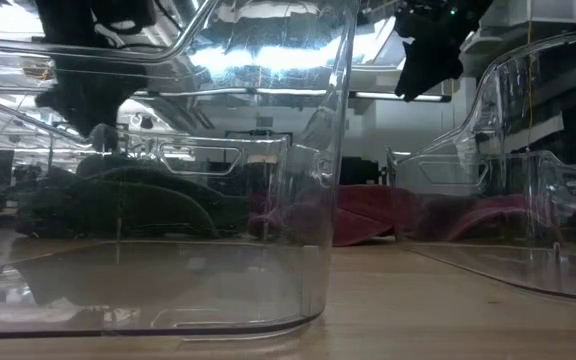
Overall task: Pick & Place hat
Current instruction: Put the top left black cap into the right transparent bin
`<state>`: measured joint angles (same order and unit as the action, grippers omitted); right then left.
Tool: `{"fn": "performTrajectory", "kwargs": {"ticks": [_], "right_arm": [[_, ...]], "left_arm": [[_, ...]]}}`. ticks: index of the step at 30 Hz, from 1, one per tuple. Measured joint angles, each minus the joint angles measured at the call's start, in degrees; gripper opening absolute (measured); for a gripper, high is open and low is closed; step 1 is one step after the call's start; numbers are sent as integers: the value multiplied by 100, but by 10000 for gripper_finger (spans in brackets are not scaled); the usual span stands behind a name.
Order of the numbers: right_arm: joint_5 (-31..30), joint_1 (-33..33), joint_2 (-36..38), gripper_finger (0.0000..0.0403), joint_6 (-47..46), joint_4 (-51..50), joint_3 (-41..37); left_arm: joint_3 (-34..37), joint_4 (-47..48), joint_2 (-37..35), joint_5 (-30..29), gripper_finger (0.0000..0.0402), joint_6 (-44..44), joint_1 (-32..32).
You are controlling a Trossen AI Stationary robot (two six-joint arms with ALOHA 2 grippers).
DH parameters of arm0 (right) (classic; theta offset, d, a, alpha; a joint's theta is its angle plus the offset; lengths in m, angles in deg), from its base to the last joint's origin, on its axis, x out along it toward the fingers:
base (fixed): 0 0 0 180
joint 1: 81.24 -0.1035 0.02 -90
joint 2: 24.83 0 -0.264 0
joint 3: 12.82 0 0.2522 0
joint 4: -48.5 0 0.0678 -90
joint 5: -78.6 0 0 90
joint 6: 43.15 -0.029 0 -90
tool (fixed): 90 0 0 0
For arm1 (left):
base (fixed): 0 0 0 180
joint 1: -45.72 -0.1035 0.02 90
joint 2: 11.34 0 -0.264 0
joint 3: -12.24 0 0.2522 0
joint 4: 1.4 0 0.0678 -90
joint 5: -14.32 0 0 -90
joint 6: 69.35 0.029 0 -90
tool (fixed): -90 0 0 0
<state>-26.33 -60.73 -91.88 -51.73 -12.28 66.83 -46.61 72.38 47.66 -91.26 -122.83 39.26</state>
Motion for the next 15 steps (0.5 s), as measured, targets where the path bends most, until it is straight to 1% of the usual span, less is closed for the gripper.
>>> {"fn": "performTrajectory", "kwargs": {"ticks": [2,6,11,15], "right_arm": [[4,-9,0,208,2,-2,0],[17,-13,0,208,4,-1,0],[17,-13,0,208,5,0,0],[124,-13,2,208,7,0,0]], "left_arm": [[-92,176,3,-17,111,1,-34],[-301,207,-31,-44,111,136,-119],[-440,495,-11,-235,111,160,-273],[-387,476,38,-43,111,171,-453]]}}
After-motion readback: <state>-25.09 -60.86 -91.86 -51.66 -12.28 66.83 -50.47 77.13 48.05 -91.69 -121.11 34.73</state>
